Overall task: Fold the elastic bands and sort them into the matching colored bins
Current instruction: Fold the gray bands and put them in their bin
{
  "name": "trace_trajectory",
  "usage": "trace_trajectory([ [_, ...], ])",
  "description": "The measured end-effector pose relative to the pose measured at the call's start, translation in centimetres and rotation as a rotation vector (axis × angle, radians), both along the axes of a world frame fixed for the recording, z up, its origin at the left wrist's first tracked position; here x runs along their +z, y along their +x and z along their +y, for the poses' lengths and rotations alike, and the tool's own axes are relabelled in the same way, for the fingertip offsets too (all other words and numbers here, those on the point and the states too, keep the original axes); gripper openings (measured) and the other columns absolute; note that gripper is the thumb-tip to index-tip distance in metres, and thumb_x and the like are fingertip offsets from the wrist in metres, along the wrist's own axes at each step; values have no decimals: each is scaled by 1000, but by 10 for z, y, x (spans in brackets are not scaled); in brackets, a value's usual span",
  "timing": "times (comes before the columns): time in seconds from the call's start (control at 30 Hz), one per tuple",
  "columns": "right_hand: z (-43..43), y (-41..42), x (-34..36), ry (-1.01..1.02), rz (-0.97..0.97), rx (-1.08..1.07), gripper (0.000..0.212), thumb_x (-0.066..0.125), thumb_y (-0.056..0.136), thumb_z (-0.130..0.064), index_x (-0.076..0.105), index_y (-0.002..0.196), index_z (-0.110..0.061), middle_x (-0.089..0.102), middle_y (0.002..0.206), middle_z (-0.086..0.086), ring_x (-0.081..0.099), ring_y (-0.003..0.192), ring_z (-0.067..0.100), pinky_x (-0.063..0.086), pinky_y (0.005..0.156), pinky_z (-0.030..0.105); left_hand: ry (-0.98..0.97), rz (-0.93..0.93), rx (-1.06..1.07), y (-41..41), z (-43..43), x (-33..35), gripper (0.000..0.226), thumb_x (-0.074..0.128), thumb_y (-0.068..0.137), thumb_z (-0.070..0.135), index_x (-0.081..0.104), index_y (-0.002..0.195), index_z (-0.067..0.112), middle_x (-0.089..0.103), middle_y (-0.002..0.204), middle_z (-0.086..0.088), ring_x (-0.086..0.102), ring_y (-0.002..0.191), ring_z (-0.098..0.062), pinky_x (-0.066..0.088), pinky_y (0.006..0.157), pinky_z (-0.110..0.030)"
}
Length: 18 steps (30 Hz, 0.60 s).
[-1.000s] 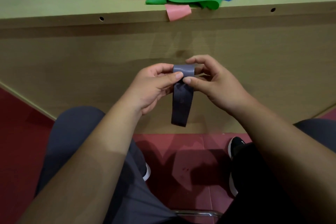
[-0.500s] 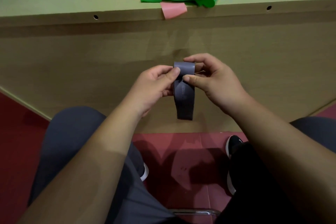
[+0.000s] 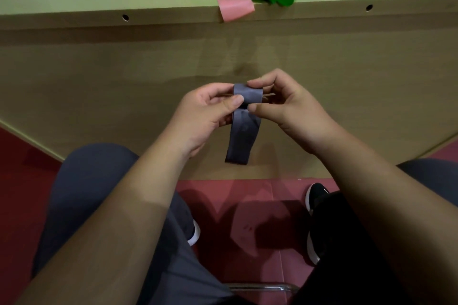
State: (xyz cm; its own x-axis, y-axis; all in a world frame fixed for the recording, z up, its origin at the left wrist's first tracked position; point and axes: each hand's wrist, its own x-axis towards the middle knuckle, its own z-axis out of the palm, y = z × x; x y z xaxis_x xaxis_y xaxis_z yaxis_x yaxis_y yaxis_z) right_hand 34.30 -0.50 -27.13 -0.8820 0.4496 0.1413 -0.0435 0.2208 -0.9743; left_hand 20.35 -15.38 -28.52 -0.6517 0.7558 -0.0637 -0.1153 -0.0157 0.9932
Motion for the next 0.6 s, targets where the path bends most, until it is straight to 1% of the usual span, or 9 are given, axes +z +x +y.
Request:
trace_trajectory([
  [0.07,2,1,1,11,12,1,29,77,96,-6,67,117,-24,71,116,15,71,97,14,57,91,33,2,4,-6,0,-1,2,34,77,95,10,69,128,10,77,119,-18,73,107,-25,56,94,-40],
  [0.13,3,0,1,-3,15,-20,33,77,97,-13,68,126,-27,72,119,15,73,95,15,61,90,36,14,7,-16,0,-1,4,33,75,95,8,69,128,11,78,118,-15,75,109,-24,58,91,-35],
  [0.2,5,-1,0,0,-1,-31,39,78,97,-15,69,133,-29,73,119,13,76,98,17,63,93,36,19,13,-12,1,0,5,30,76,95,10,70,123,16,79,116,-11,75,110,-23,58,88,-32],
  [0.27,7,-1,0,39,-12,-46,38,79,96,-13,72,131,-26,76,115,4,76,103,18,61,96,34,24,17,-4,3,2,5,31,76,94,7,70,124,16,79,118,-11,75,111,-22,59,88,-32],
  [0.33,8,-1,0,63,2,-55,37,80,95,-10,73,129,-24,77,114,-1,76,104,16,60,98,32,33,5,-17,4,2,5,36,74,94,4,68,129,11,77,121,-14,74,115,-25,59,93,-34],
  [0.43,8,1,-1,82,24,-80,39,82,93,-12,74,129,-25,75,119,-2,75,108,19,59,100,34,25,-39,-60,5,-1,8,39,73,96,6,64,134,5,77,124,-13,73,119,-26,57,102,-35],
  [0.53,7,1,0,107,52,-105,40,84,91,-12,74,128,-24,77,119,-6,73,109,14,58,104,38,7,-1,-73,7,-2,9,35,72,99,13,66,133,7,77,123,-12,72,120,-25,54,109,-40],
  [0.6,6,1,-1,114,72,-130,40,84,90,-11,75,127,-24,76,122,-7,73,106,10,57,105,39,-10,51,-74,9,-2,9,32,71,101,18,67,132,12,78,121,-8,73,119,-22,54,110,-41],
])
